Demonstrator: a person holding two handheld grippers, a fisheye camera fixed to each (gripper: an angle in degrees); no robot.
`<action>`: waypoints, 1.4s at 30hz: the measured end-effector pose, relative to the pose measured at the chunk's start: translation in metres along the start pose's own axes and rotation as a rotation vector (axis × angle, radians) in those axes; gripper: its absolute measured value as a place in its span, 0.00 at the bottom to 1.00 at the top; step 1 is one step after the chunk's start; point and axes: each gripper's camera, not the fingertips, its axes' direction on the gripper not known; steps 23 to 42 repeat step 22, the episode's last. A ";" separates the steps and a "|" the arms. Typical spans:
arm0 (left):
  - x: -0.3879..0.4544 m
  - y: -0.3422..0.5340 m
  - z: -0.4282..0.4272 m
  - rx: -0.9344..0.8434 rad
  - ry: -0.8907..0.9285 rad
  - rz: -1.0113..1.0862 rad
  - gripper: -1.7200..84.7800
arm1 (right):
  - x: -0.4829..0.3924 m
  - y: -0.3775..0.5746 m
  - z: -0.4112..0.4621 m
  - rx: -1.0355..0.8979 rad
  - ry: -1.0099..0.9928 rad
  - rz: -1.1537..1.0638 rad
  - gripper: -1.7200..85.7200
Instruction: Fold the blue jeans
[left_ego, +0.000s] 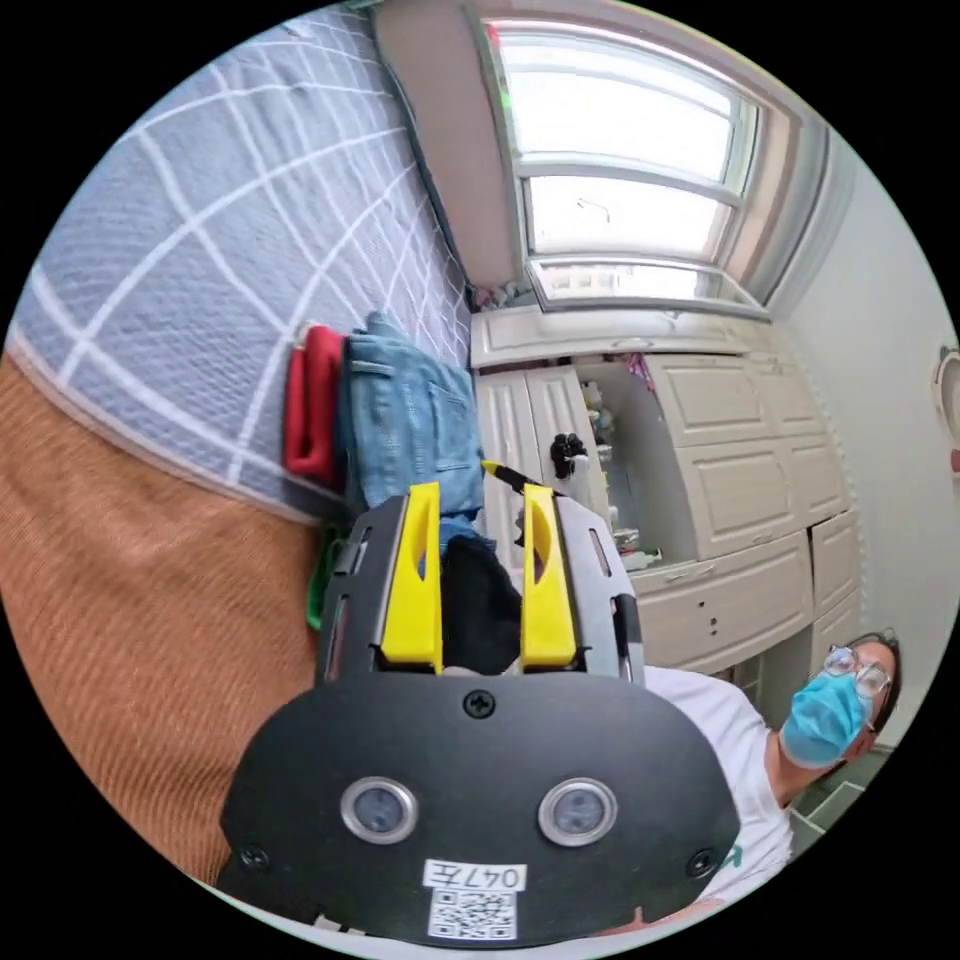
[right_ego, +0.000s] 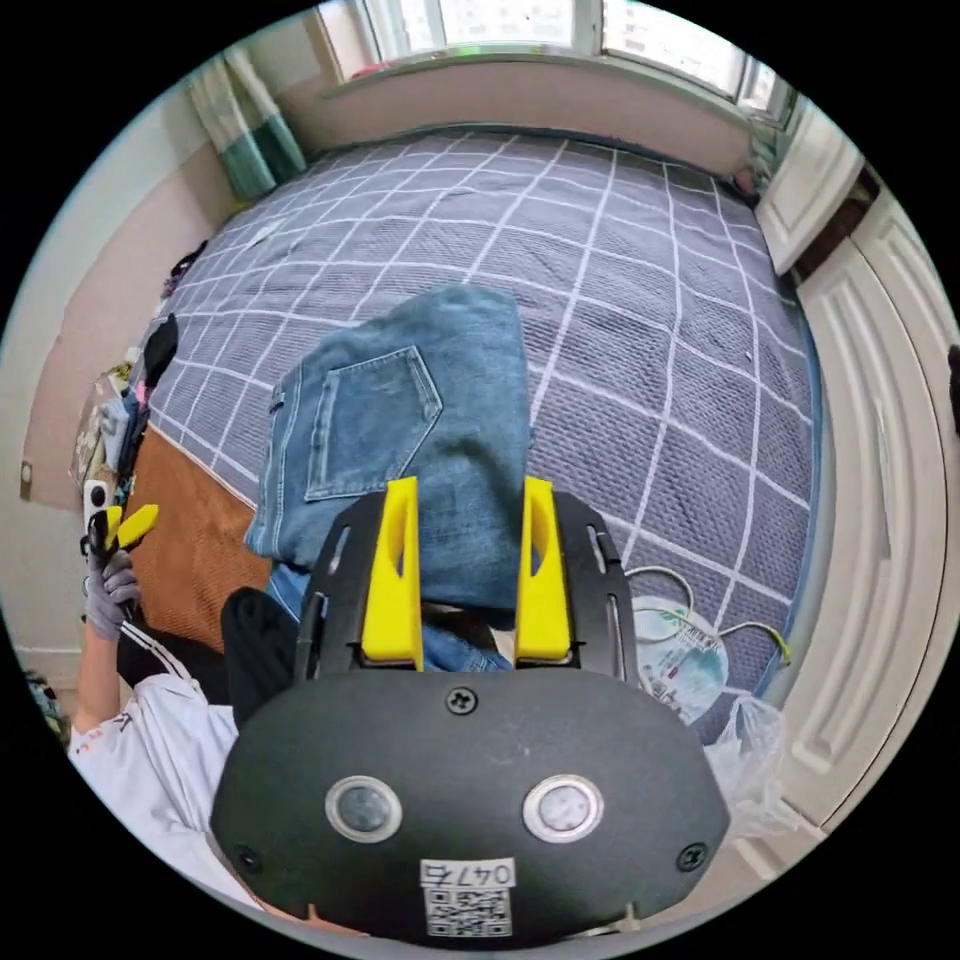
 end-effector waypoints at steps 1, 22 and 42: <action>-0.005 0.011 -0.031 0.037 -0.063 0.012 0.11 | -0.003 0.015 -0.012 0.104 0.004 0.031 0.13; -0.004 0.209 -0.313 0.461 -0.912 0.107 0.01 | -0.584 -0.016 -0.024 0.392 -0.825 -0.972 0.01; -0.004 0.209 -0.313 0.461 -0.912 0.107 0.01 | -0.584 -0.016 -0.024 0.392 -0.825 -0.972 0.01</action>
